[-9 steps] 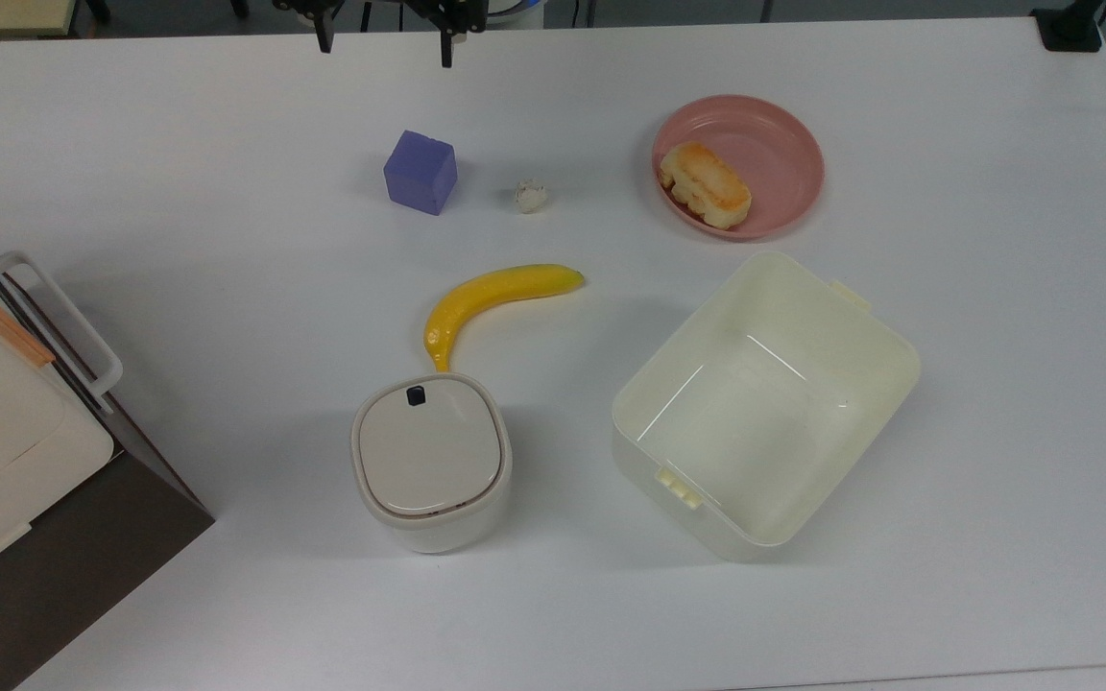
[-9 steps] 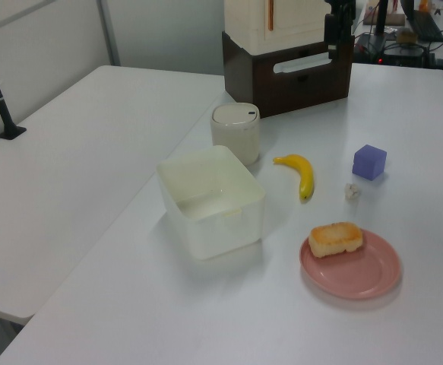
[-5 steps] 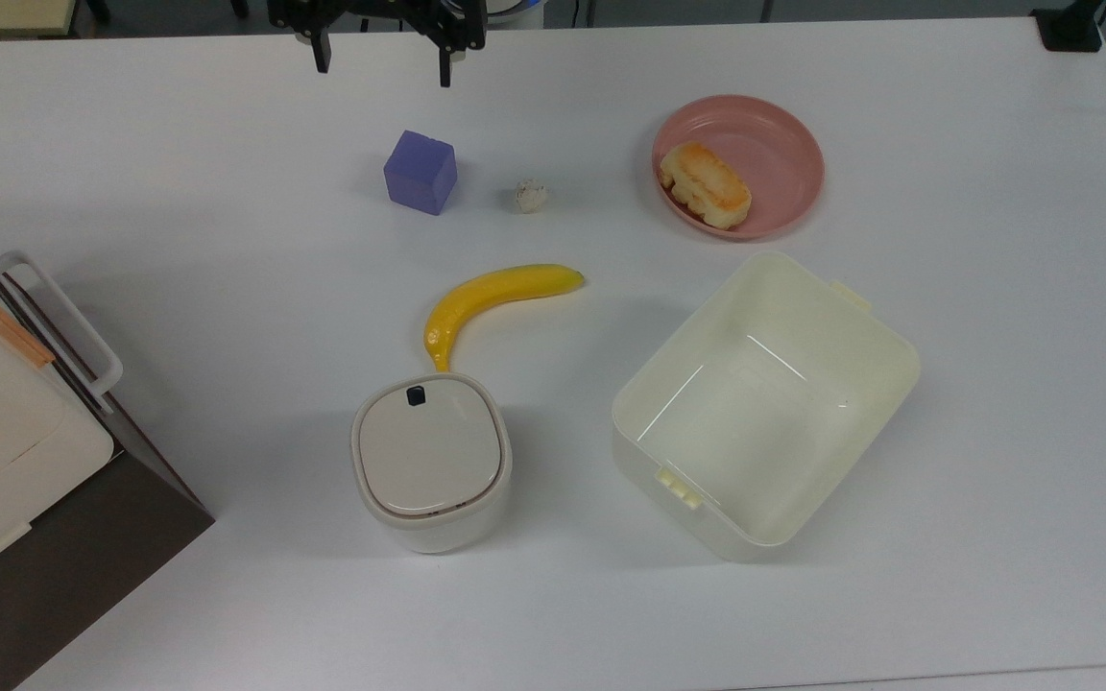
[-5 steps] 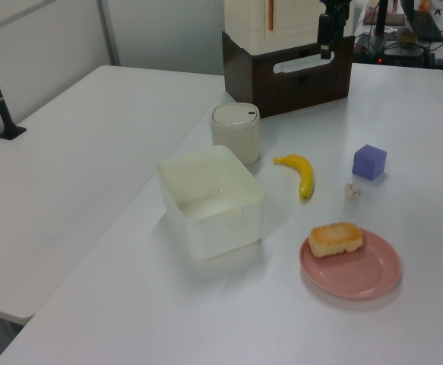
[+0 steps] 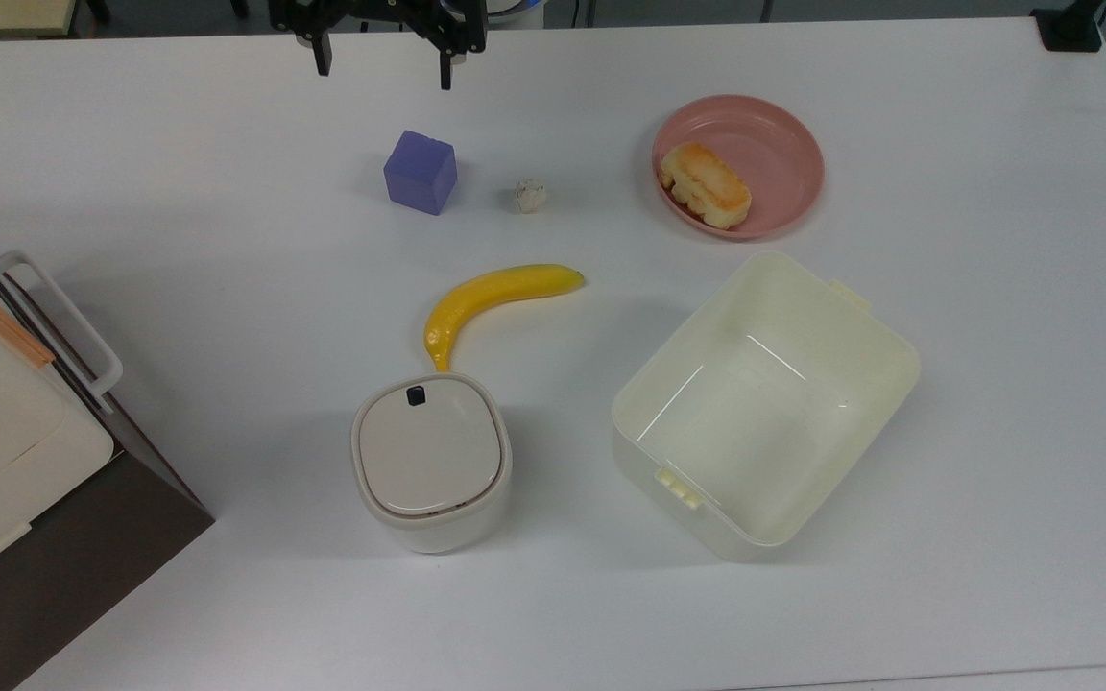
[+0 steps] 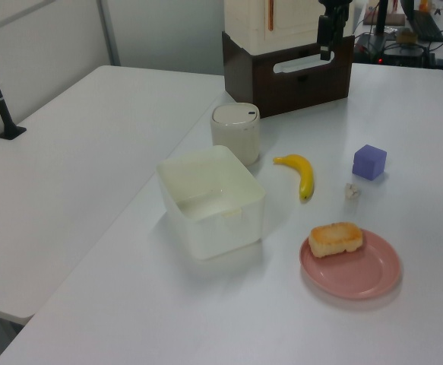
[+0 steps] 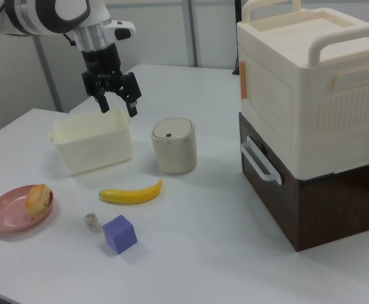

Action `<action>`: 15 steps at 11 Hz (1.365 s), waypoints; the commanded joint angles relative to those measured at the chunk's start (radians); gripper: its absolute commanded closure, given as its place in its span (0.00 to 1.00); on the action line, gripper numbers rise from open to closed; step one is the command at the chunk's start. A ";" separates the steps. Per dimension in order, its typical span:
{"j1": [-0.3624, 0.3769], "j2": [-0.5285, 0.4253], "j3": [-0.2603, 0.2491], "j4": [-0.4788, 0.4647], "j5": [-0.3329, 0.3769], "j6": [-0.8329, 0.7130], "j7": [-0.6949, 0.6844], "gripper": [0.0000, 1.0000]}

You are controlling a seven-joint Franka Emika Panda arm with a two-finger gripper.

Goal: Put the bread on the table

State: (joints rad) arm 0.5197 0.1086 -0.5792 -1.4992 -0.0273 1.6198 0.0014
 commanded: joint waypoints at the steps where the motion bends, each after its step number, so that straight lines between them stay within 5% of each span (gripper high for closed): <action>1: 0.019 -0.017 -0.018 -0.018 0.021 0.014 -0.027 0.00; 15: 0.013 -0.024 -0.008 -0.022 0.026 -0.055 -0.078 0.00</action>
State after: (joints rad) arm 0.5174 0.1082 -0.5793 -1.4997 -0.0269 1.5930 -0.0448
